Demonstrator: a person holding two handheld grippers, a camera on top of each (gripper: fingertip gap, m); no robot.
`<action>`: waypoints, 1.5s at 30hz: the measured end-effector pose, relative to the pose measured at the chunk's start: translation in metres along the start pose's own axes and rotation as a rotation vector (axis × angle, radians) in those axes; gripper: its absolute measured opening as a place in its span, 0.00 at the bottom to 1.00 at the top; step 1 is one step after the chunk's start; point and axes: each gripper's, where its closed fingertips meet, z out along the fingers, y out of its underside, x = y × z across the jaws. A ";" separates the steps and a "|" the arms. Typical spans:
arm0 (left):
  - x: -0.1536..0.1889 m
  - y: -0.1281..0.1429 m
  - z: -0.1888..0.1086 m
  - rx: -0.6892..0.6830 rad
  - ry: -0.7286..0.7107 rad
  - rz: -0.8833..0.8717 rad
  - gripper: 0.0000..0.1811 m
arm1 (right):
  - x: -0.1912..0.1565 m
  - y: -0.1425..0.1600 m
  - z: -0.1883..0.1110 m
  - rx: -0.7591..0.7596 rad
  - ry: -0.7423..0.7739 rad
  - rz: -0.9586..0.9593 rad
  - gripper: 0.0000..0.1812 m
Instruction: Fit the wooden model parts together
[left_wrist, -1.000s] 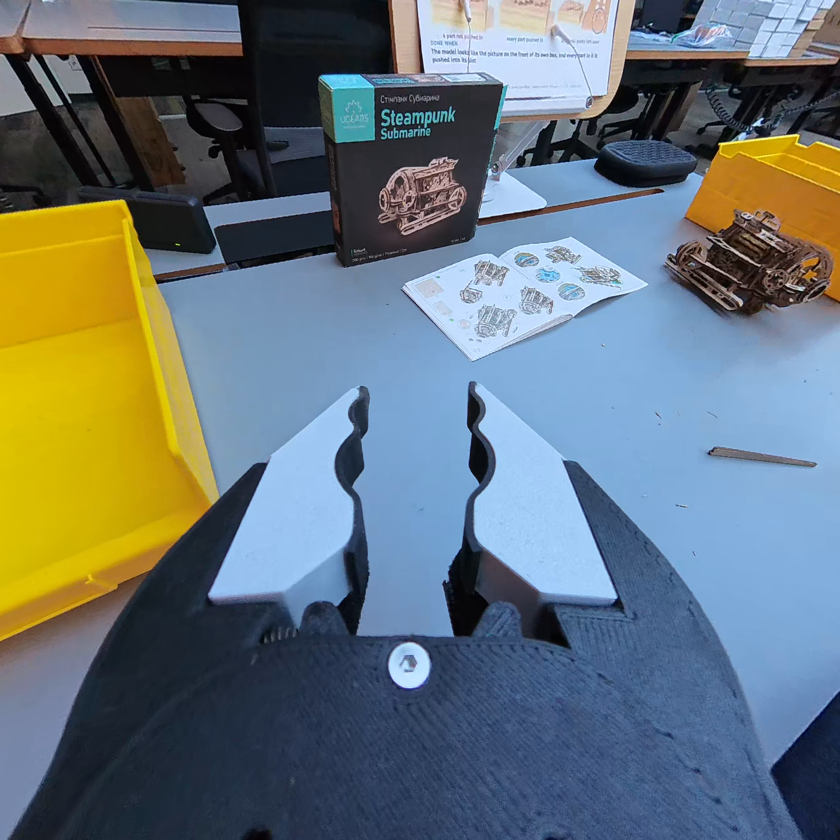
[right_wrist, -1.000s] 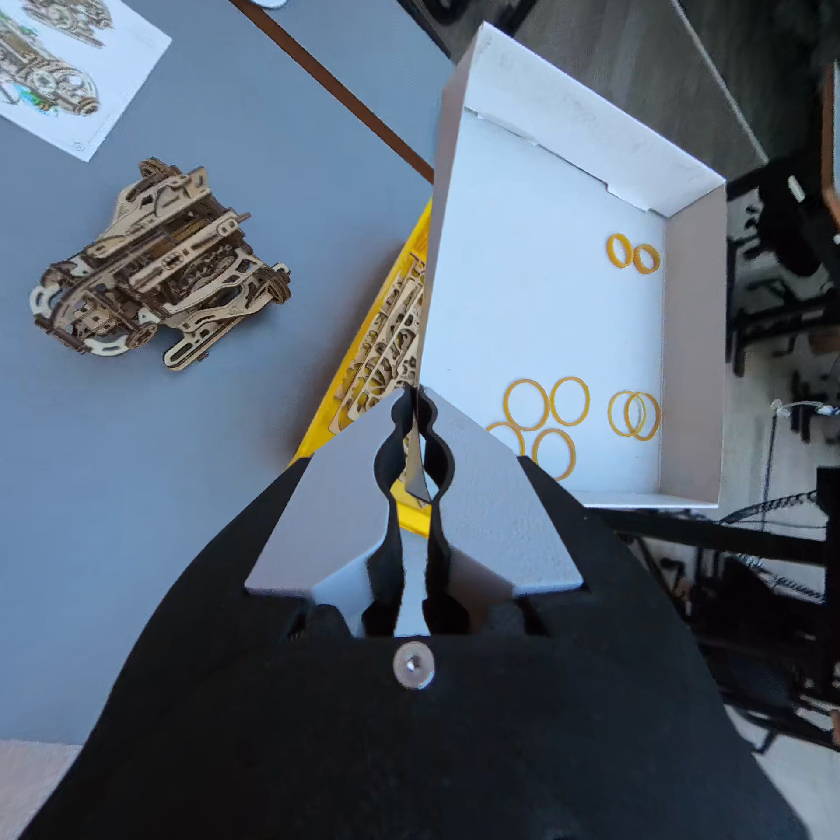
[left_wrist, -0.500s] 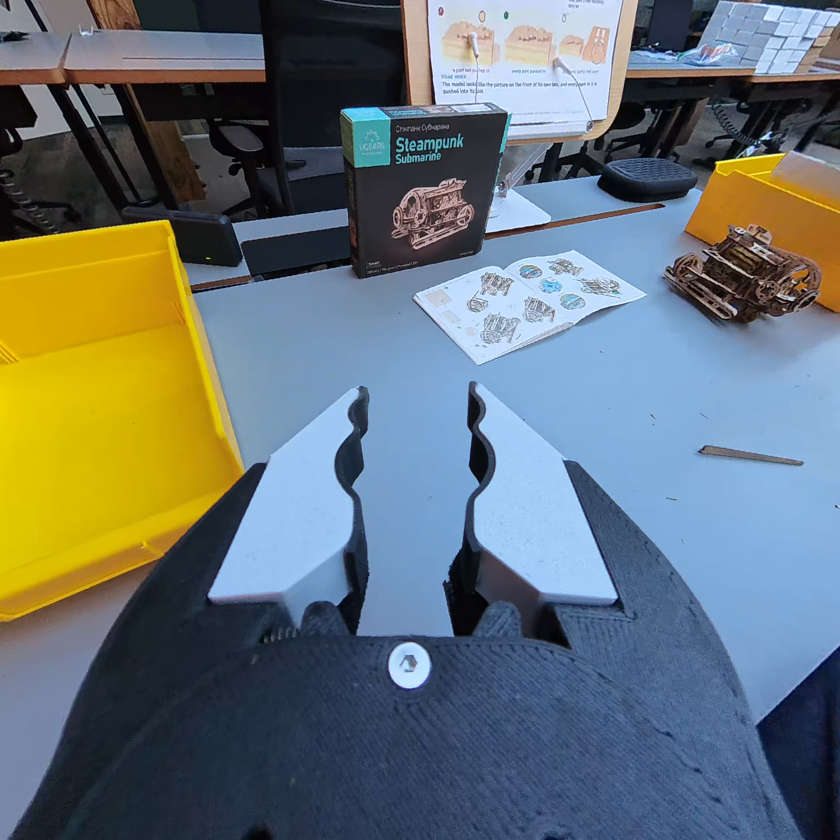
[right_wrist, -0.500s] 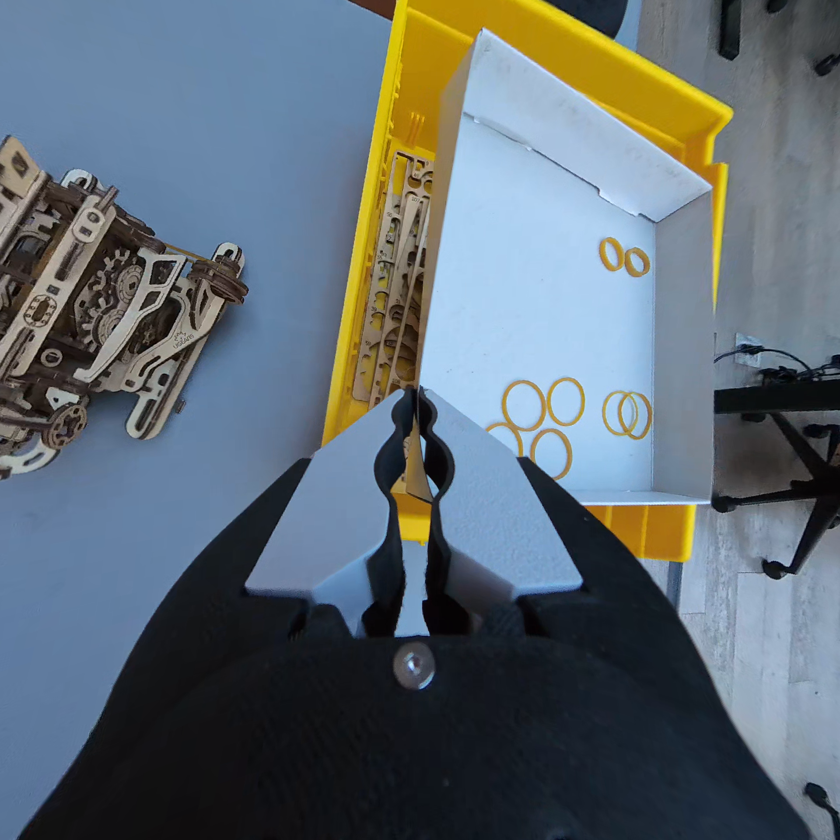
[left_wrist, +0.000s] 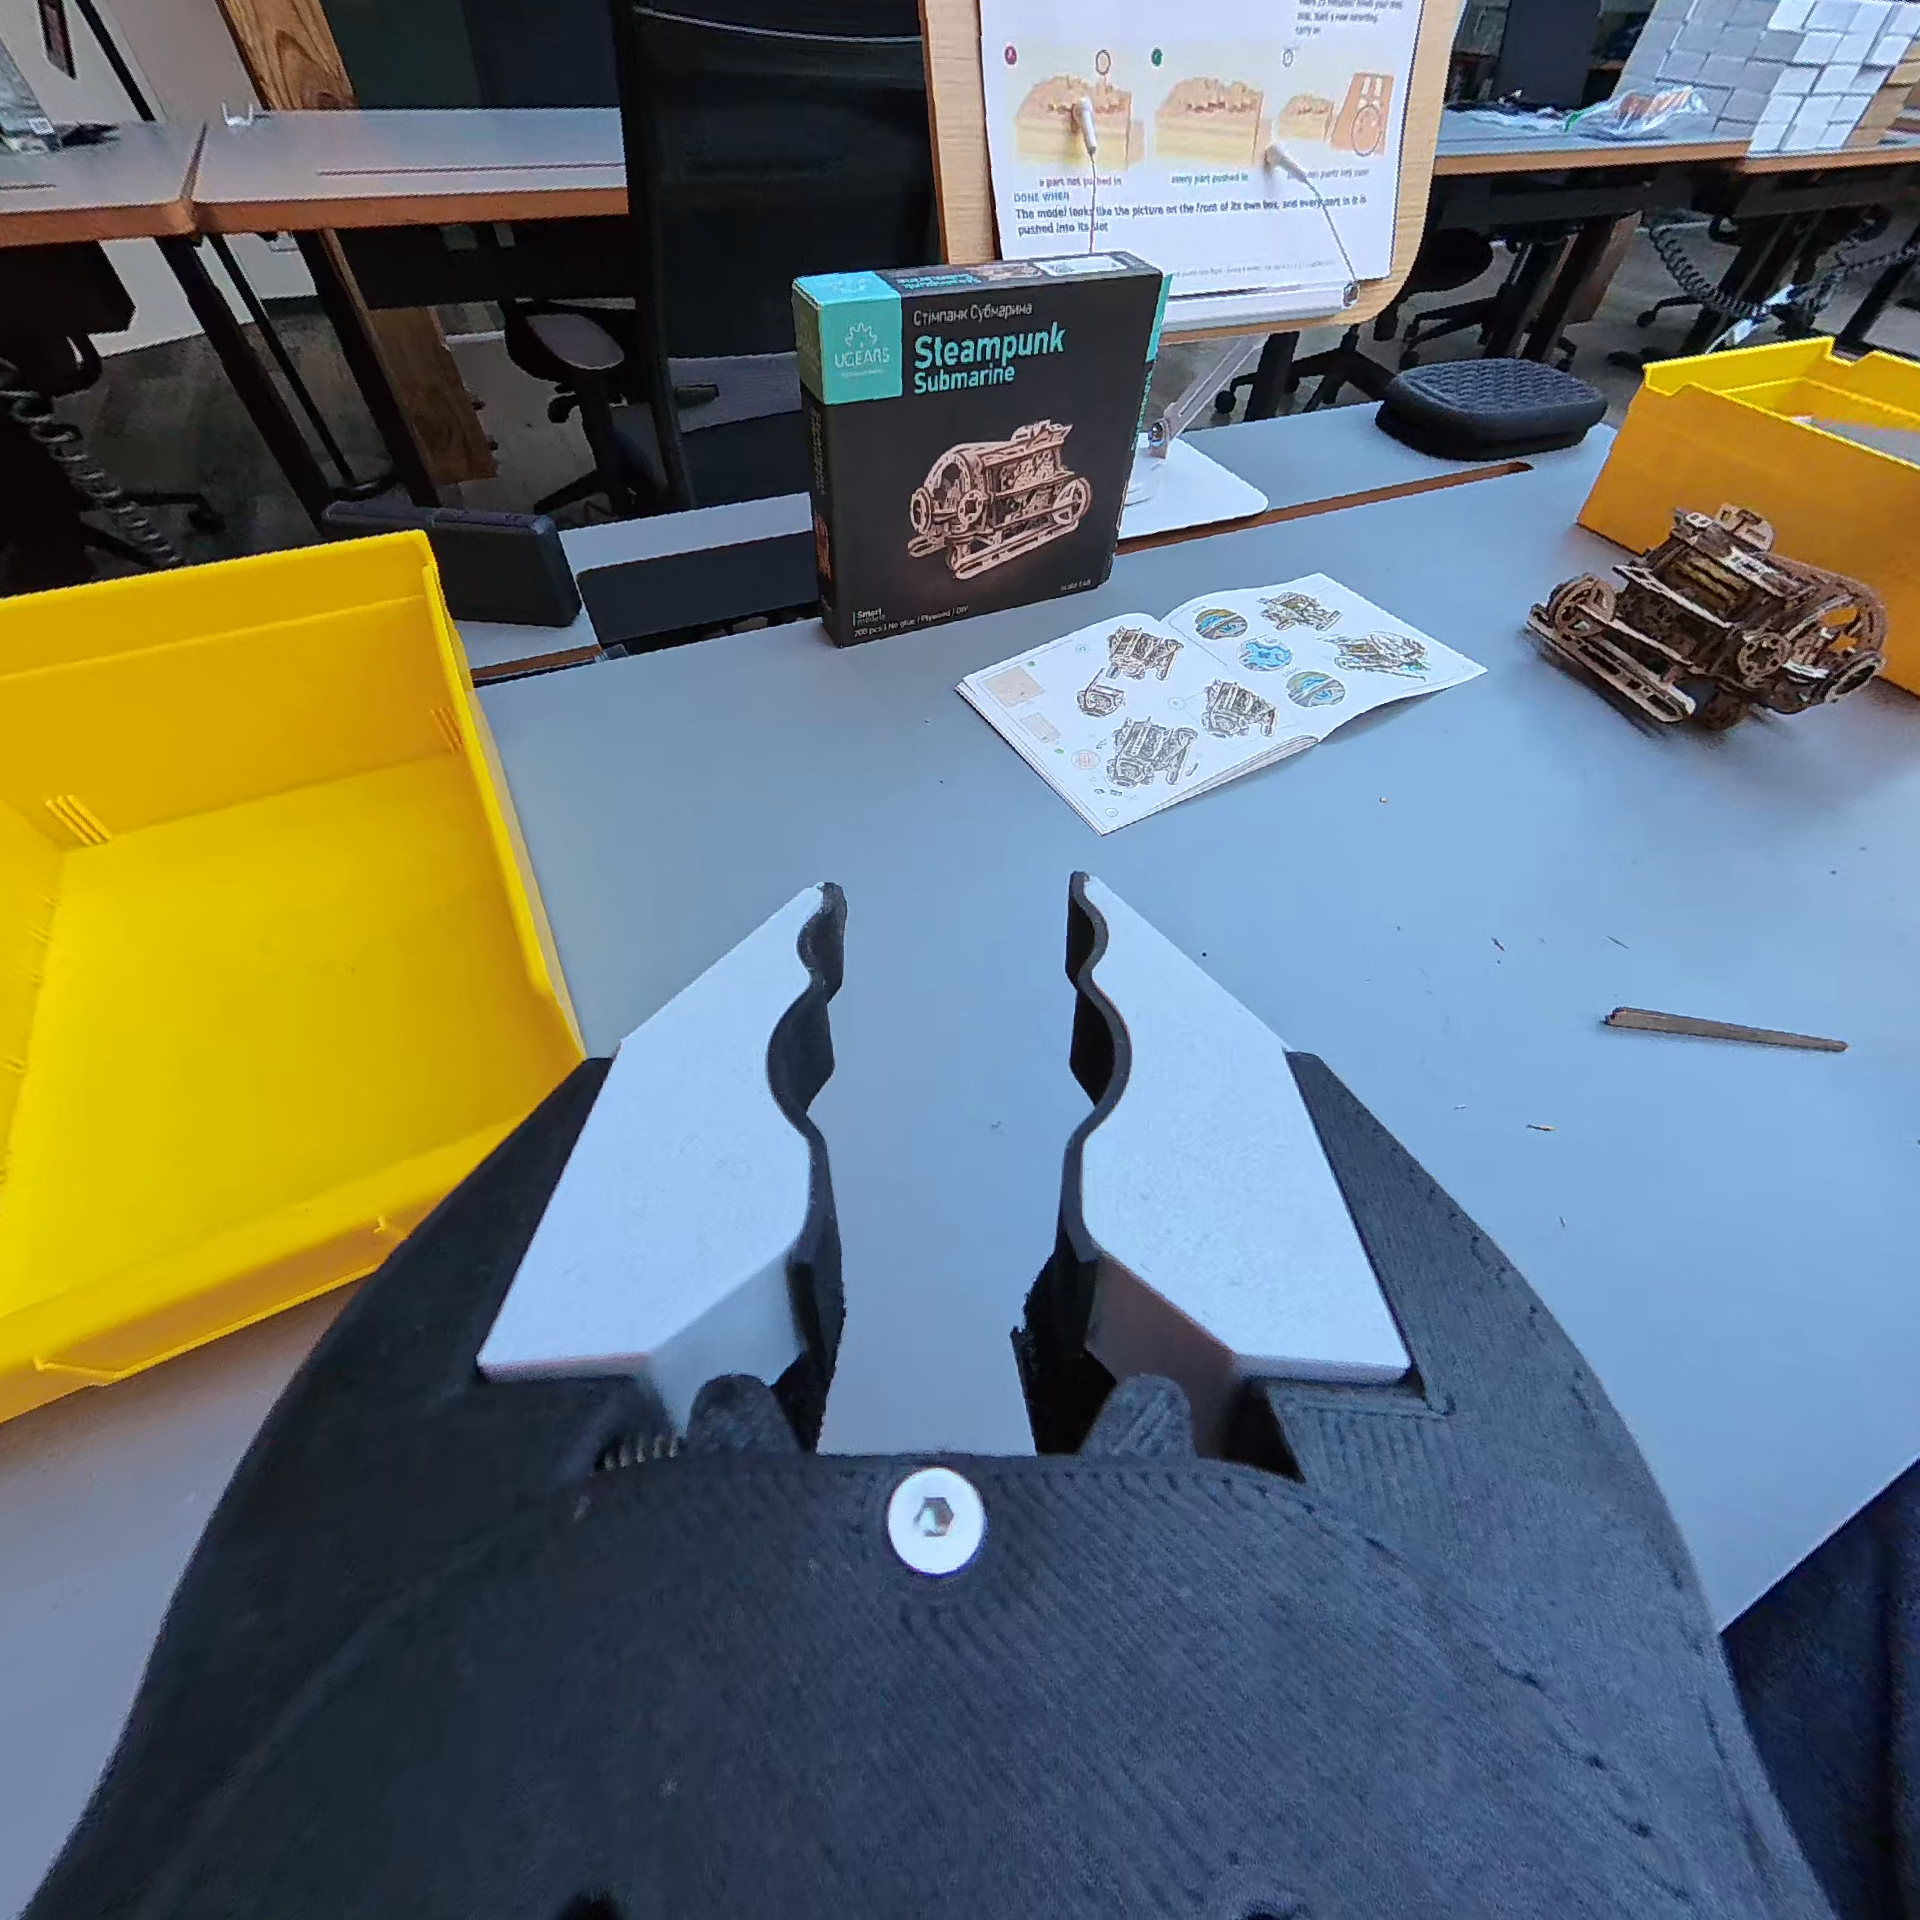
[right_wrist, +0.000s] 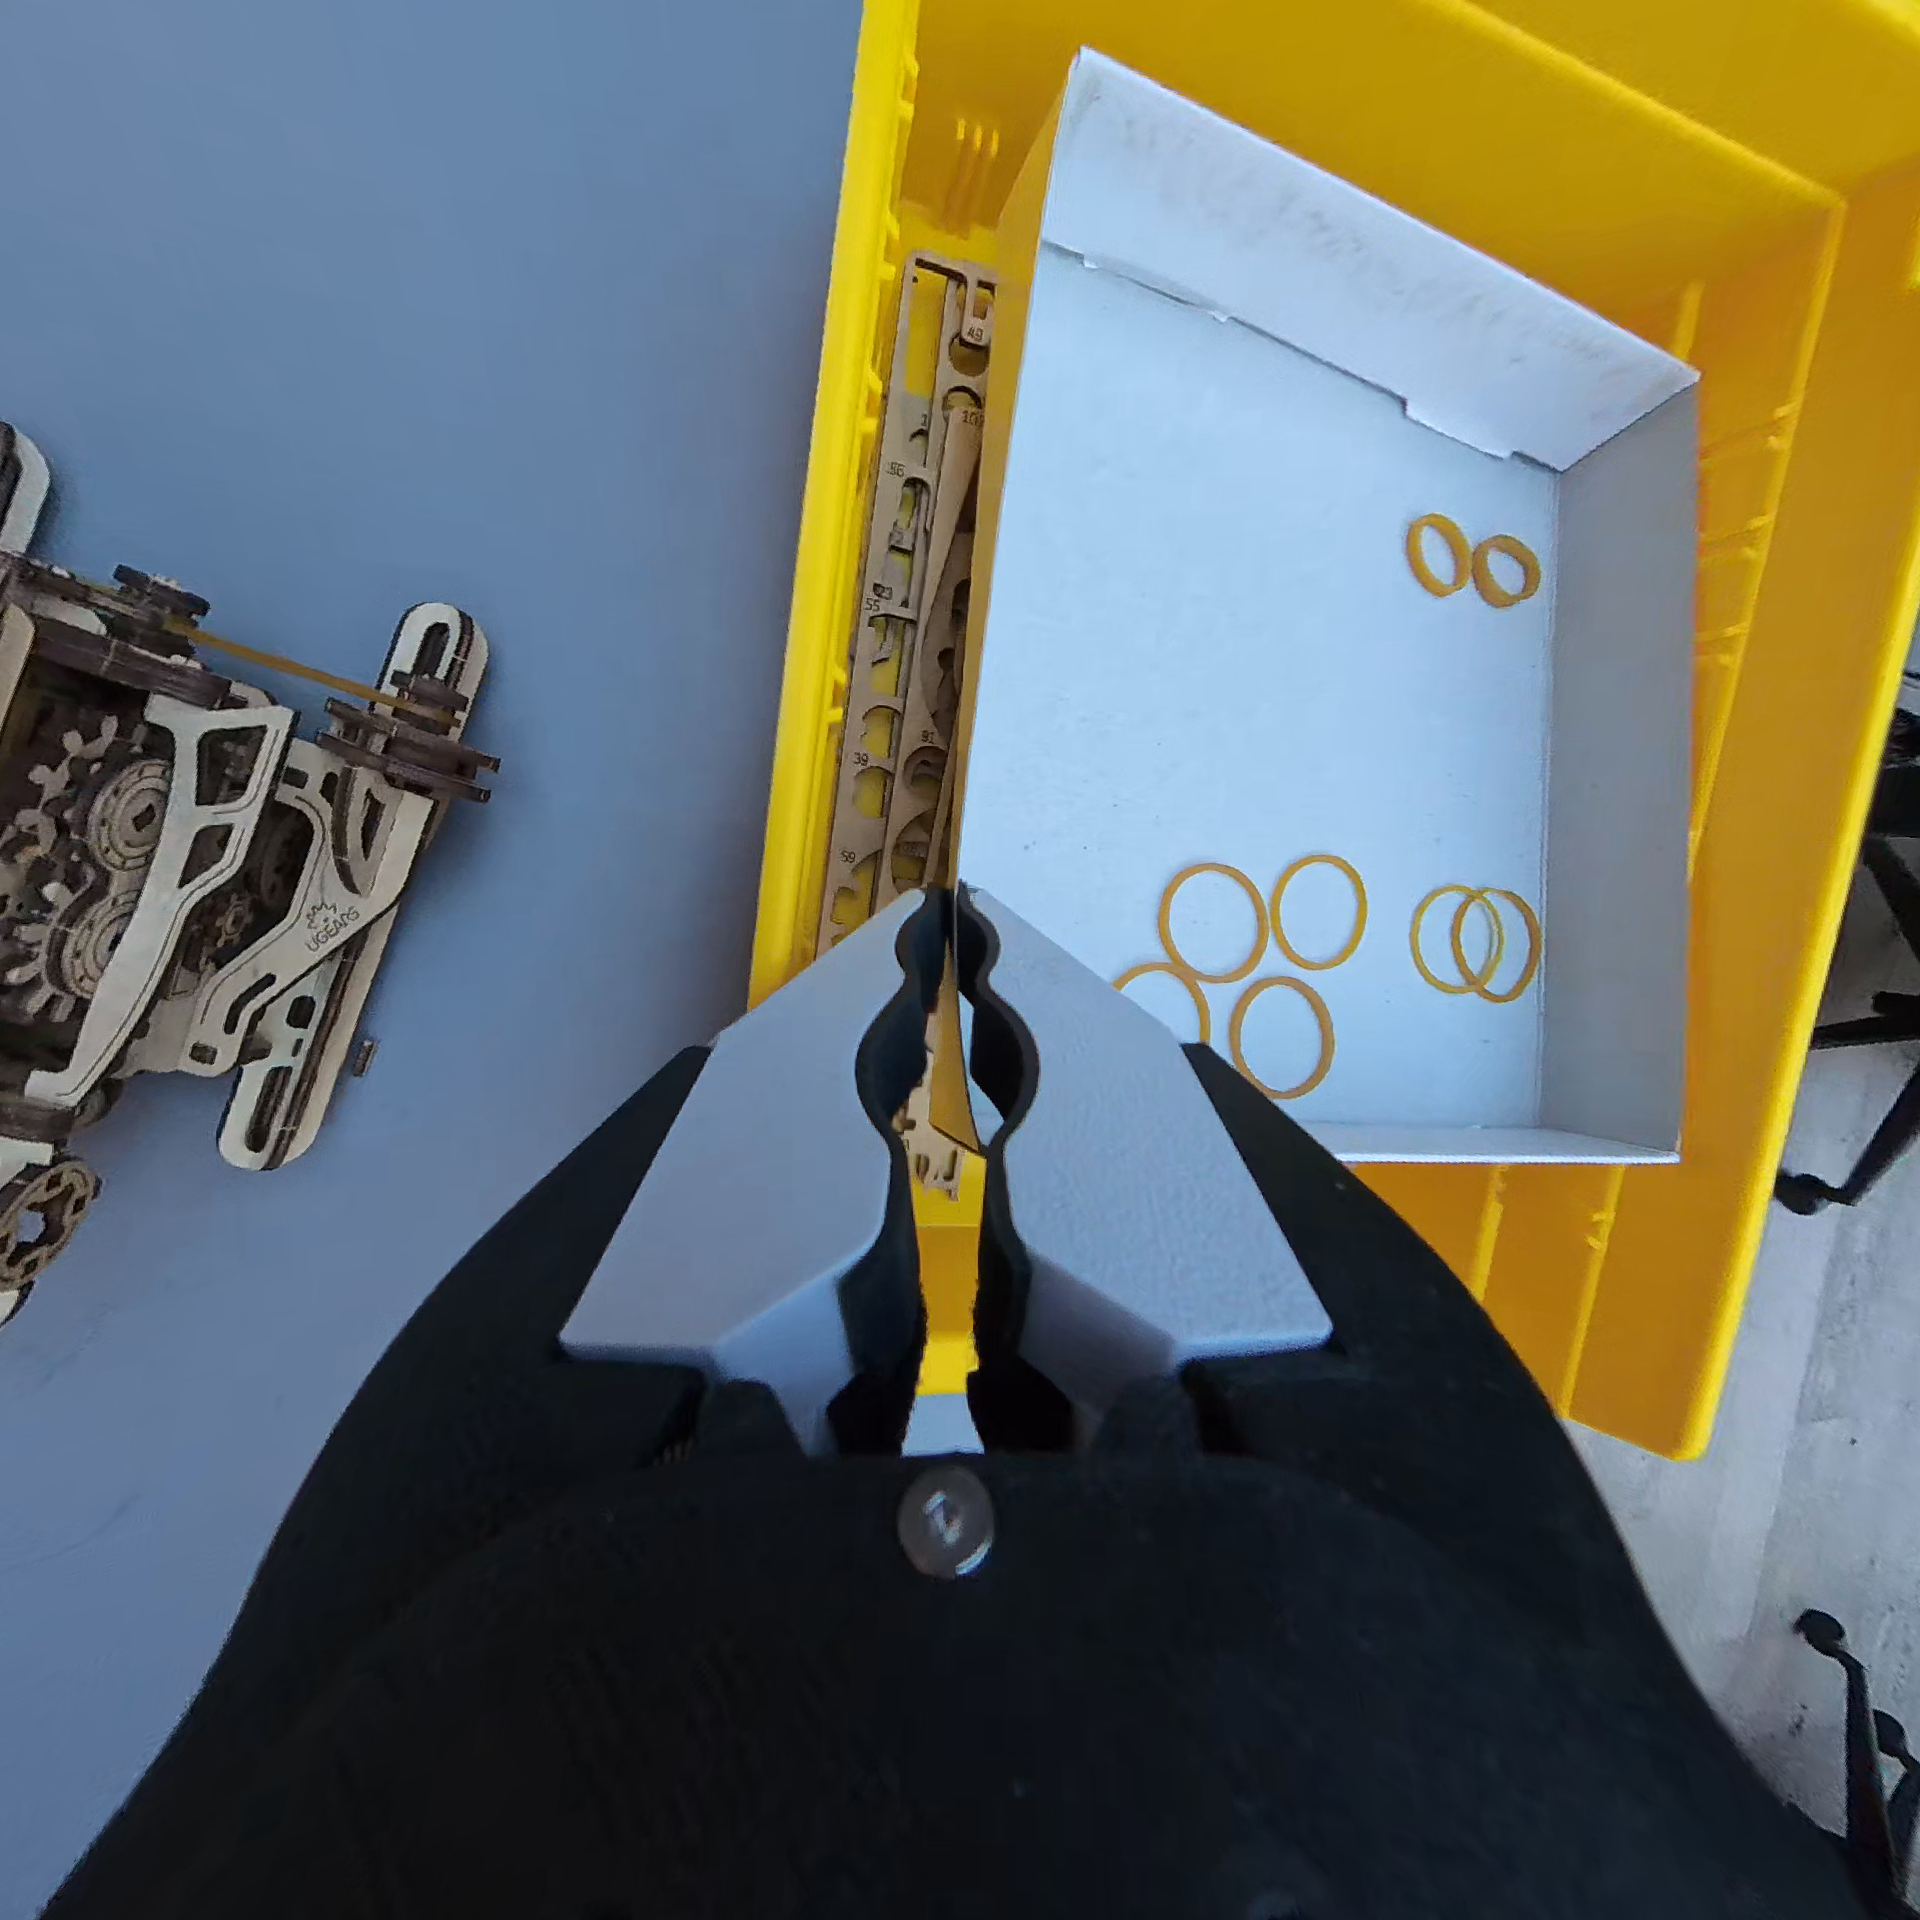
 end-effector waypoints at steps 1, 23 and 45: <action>0.000 0.000 0.000 0.000 0.000 0.001 0.23 | 0.000 -0.001 0.001 -0.002 -0.012 0.007 0.00; 0.011 -0.017 0.013 -0.018 -0.001 0.049 0.23 | 0.155 0.063 -0.047 0.298 0.024 0.177 0.35; 0.075 -0.037 0.032 -0.076 0.022 0.136 0.23 | 0.146 0.093 0.013 0.419 -0.203 0.298 0.01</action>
